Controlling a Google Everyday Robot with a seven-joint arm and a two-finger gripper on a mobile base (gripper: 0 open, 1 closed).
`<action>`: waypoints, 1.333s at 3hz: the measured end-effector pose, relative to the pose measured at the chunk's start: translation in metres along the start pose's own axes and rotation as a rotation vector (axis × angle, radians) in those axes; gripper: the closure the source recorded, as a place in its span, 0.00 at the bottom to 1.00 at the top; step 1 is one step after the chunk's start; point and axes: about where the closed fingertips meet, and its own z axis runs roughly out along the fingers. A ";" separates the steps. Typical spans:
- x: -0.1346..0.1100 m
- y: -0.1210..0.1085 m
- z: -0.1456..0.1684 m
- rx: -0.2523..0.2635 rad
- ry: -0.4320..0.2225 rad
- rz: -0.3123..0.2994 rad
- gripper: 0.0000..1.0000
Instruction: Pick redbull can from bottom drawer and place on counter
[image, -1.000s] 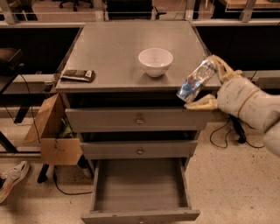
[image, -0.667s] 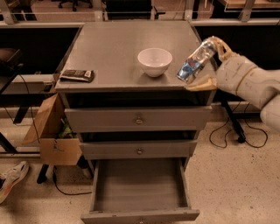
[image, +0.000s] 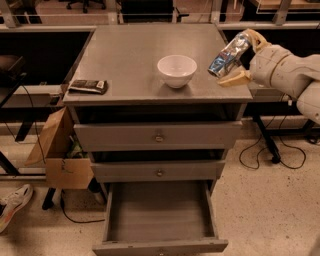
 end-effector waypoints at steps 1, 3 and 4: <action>0.023 -0.002 0.011 -0.044 0.062 0.020 1.00; 0.054 0.001 0.019 -0.108 0.120 0.060 0.59; 0.059 0.002 0.021 -0.129 0.112 0.077 0.34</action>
Offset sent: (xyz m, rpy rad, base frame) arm 0.0396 -0.0410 -0.0437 -0.0466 0.2054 -0.0538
